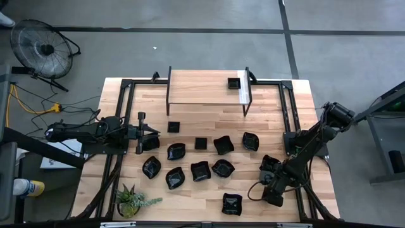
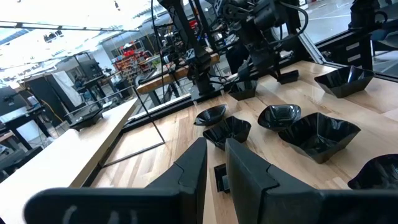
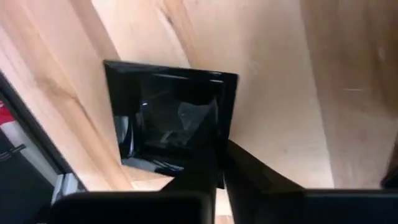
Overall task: Pick & Place Mini shaped plates
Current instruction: Stack the black square plate on top of the black square plate on the shelf
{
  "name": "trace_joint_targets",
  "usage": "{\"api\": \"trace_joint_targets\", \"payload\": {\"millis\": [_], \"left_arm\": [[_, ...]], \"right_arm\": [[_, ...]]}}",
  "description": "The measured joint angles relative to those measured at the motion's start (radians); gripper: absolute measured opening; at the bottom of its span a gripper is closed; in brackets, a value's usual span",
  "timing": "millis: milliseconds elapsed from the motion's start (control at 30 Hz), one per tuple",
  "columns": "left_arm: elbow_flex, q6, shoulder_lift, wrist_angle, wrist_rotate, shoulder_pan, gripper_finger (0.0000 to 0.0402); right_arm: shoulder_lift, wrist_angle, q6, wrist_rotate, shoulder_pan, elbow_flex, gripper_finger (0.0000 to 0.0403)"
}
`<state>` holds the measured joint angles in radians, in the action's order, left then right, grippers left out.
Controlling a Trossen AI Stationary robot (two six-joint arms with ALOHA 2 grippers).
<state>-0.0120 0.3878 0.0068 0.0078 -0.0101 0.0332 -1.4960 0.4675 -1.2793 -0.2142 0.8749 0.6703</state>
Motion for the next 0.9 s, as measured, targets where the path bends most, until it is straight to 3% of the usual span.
{"api": "trace_joint_targets", "payload": {"millis": [300,500,900], "left_arm": [[0.000,0.000,0.000,0.000,0.000,0.000,0.0056],[0.000,0.000,0.000,0.000,0.000,0.000,0.0056],[0.000,0.000,0.000,0.000,0.000,0.000,0.0056]], "right_arm": [[0.010,-0.029,0.005,-0.038,-0.027,0.029,0.0003],[0.108,-0.006,0.086,-0.032,-0.116,0.086,0.0003],[0.375,0.069,0.454,0.071,-0.539,0.153,0.0004]]}}
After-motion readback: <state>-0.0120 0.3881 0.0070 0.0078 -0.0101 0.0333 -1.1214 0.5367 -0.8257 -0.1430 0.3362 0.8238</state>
